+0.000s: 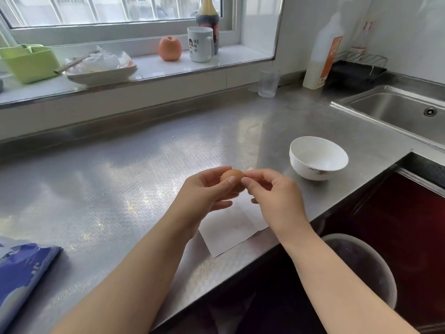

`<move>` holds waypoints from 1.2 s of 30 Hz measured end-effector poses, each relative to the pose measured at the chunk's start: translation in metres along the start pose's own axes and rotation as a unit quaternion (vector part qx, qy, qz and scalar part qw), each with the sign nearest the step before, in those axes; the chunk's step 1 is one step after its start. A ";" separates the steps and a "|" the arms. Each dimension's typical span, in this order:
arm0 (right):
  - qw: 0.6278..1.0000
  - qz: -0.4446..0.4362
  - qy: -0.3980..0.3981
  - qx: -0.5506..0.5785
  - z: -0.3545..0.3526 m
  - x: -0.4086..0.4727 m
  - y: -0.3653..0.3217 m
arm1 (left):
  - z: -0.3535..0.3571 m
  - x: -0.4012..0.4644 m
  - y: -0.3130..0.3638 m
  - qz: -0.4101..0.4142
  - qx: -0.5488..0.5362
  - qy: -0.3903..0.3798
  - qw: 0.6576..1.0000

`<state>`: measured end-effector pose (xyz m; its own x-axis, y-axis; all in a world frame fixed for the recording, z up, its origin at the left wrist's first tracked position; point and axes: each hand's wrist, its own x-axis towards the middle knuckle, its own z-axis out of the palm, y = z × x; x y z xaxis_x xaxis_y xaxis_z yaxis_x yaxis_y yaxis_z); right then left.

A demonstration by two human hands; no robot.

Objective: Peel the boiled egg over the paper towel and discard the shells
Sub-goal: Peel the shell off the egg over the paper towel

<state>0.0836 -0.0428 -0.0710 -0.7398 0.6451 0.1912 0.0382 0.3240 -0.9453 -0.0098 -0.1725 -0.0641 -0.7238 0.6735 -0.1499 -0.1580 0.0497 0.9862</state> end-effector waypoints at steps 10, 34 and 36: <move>0.993 0.097 0.015 0.066 -0.001 0.002 -0.004 | 0.005 -0.003 -0.006 0.024 -0.058 0.025 0.998; 0.994 0.064 -0.007 0.088 -0.005 -0.003 -0.003 | -0.009 0.002 0.002 -0.022 -0.030 -0.015 0.999; 0.997 0.062 -0.015 0.050 -0.010 -0.004 -0.002 | -0.009 0.002 0.003 -0.031 -0.047 -0.014 0.998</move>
<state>0.0929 -0.0390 -0.0675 -0.7537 0.6541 0.0638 0.0653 0.1712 -0.9831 -0.0176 -0.1774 -0.0618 -0.6923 0.6914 -0.2064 -0.2650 0.0225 0.9640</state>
